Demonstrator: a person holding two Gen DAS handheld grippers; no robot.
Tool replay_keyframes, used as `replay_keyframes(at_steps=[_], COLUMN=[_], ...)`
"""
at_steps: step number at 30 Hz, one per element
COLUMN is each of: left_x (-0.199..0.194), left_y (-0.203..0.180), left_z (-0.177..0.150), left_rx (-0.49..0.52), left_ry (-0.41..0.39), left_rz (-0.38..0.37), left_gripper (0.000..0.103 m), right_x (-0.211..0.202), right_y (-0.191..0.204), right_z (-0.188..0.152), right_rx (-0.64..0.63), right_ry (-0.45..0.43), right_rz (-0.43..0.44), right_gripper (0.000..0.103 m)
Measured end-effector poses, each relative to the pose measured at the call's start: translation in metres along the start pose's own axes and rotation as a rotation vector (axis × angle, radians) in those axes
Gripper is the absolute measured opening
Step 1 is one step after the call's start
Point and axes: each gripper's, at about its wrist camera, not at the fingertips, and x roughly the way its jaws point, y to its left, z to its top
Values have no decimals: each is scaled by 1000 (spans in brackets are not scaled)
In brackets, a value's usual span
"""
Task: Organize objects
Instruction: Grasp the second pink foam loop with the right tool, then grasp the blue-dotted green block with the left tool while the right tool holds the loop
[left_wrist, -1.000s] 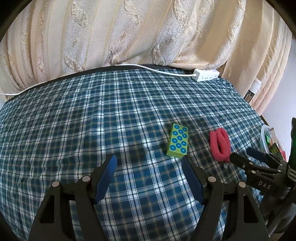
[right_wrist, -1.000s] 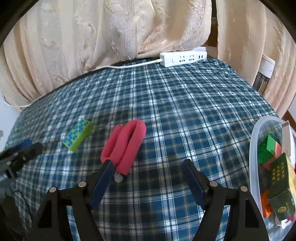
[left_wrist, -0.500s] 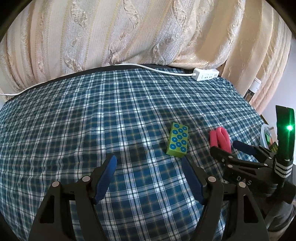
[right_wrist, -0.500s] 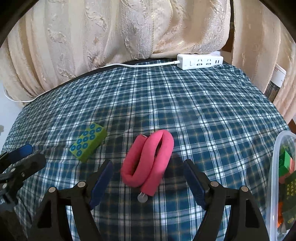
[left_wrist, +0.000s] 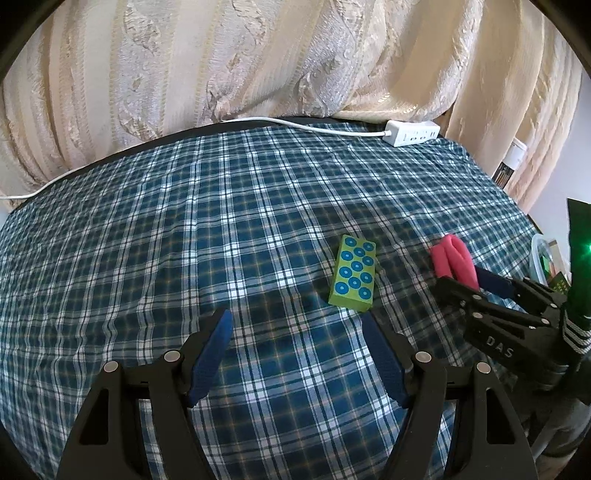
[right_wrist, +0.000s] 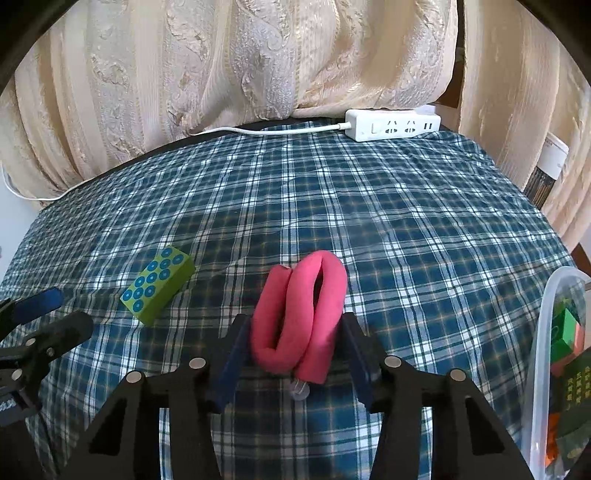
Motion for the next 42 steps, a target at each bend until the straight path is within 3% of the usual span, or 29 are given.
replay_keyframes(at_steps=[11, 28, 37, 42], left_x=[23, 54, 58, 56], left_y=[-27, -41, -41, -44], left_z=[13, 27, 28, 27], left_rx=[73, 98, 101, 112], left_ry=[36, 56, 52, 37], left_rz=[12, 34, 6, -13], left_gripper=[74, 71, 57, 39], right_x=[-3, -4, -4, -4], right_y=[-11, -16, -16, -16], right_z=[-4, -4, -4, -4], right_rx=[37, 63, 63, 62], right_ry=[-17, -22, -22, -22], right_rz=[53, 90, 90, 89], right_gripper=[52, 53, 53, 53])
